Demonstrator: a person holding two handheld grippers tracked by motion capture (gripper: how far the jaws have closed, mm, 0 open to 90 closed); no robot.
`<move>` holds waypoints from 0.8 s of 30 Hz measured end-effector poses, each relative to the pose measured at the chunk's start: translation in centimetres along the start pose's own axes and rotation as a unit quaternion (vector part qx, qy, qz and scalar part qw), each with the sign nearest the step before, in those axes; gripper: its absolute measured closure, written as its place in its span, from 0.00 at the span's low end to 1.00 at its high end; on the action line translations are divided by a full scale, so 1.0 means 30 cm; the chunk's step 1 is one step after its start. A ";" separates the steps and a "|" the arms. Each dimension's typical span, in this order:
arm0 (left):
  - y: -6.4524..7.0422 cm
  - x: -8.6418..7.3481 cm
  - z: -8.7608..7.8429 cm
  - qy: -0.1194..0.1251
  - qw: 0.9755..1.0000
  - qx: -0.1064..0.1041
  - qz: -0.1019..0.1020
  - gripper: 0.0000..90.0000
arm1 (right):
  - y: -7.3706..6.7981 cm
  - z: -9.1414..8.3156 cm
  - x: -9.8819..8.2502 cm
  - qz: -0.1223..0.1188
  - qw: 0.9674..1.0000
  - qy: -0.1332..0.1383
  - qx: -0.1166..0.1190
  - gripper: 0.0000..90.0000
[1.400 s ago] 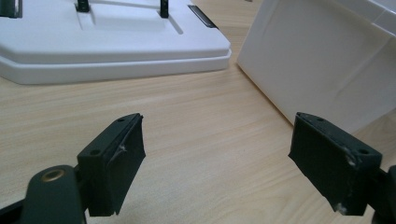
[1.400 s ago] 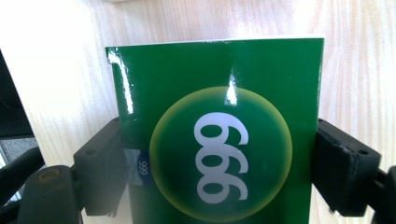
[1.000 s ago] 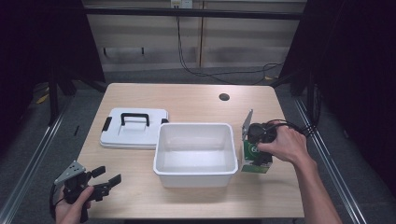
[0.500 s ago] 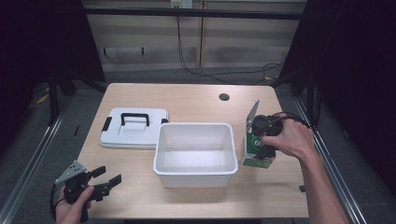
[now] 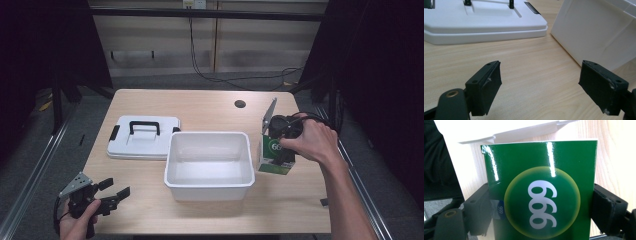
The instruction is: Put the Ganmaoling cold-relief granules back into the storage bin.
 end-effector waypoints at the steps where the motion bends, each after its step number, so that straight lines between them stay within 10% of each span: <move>1: 0.000 0.000 0.000 0.000 1.000 0.000 0.000 0.19 | 0.000 0.000 0.000 0.000 1.000 0.000 0.000 0.18; 24: 0.000 0.000 0.001 -0.001 1.000 0.000 0.000 0.19 | 0.002 -0.133 0.078 -0.006 1.000 0.003 -0.004 0.18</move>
Point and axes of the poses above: each handheld gripper's, and its own axes: z roughly forward along the jaws, x roughly out of its top, y roughly to its right, the point moved 6 cm from there along z, roughly forward along the jaws, and after that the axes turned 4 degrees about x, right-handed, at the moved point
